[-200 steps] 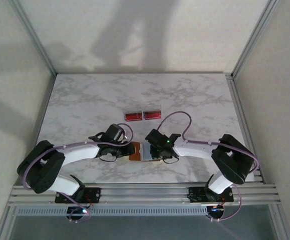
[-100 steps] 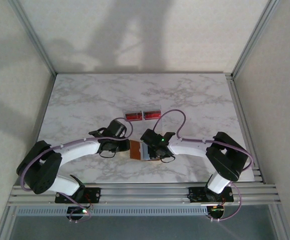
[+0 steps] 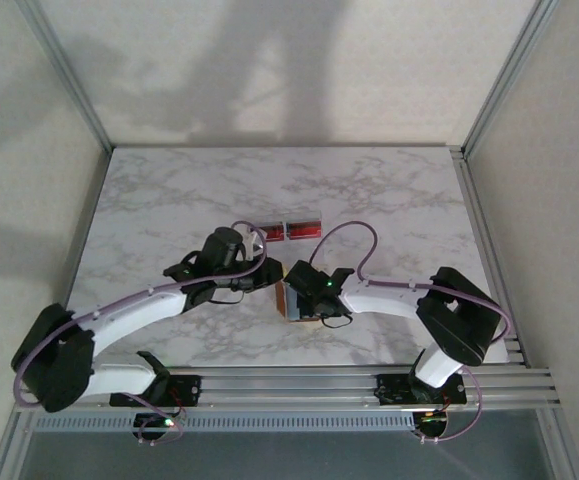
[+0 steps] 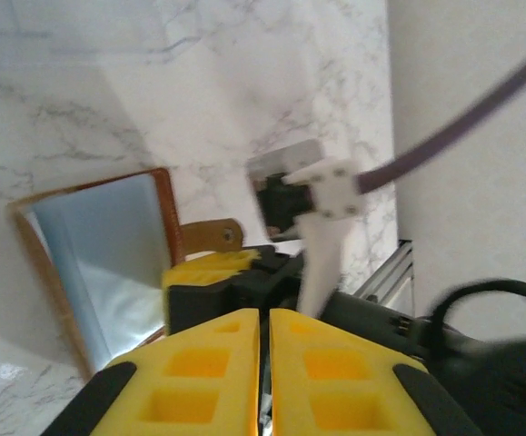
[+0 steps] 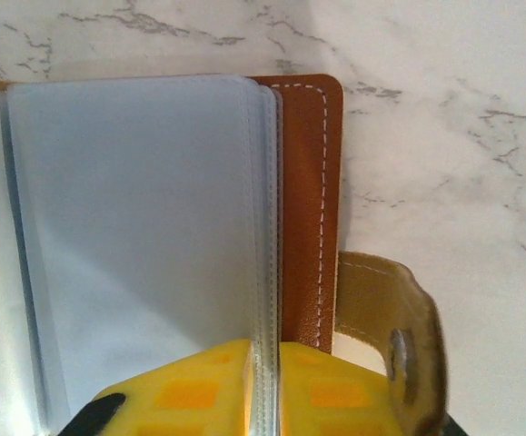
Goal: Put the credit cards into the card holder
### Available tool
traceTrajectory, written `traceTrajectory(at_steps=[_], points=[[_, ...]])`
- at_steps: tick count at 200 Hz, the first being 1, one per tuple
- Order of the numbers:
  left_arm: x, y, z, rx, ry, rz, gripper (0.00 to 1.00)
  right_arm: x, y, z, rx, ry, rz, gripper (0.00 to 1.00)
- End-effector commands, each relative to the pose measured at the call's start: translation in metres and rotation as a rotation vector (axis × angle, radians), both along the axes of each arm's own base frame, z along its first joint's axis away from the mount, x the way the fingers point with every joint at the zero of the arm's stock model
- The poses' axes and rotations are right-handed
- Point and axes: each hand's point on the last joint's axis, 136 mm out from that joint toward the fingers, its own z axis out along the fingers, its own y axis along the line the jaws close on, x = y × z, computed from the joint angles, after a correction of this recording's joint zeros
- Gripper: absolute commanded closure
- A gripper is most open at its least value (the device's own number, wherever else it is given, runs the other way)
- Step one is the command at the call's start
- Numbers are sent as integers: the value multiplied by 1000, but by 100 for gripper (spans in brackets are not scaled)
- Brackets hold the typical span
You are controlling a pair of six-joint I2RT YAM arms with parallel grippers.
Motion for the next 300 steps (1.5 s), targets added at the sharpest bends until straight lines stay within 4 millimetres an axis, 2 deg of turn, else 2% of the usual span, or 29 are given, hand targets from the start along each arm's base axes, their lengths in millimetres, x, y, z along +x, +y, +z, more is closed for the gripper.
traceTrajectory(at_steps=[1,24,55,83,138,171,213,240,262,300], points=[[1,3,-32,77,34,-1,90,-16,-17,-28,-53,58,-18,86],[3,14,-68,191,68,21,92,-18,-18,-31,-26,74,-34,86],[-2,24,-89,248,95,23,92,-20,-20,-30,-17,77,-34,86],[-4,42,-99,364,87,39,92,-19,-21,-28,-21,73,-33,84],[-18,63,-113,465,113,30,91,-14,-10,-20,-15,71,-12,82],[-25,75,-124,529,119,2,87,-14,-13,-18,-40,76,-11,82],[-29,66,-137,503,148,-38,87,-15,-2,-16,13,82,10,79],[-33,68,-144,518,169,-51,87,-12,7,0,68,60,14,68],[-34,72,-148,541,172,-52,87,-3,13,28,112,-5,27,63],[-31,72,-142,542,158,-45,88,12,17,75,144,-101,48,58]])
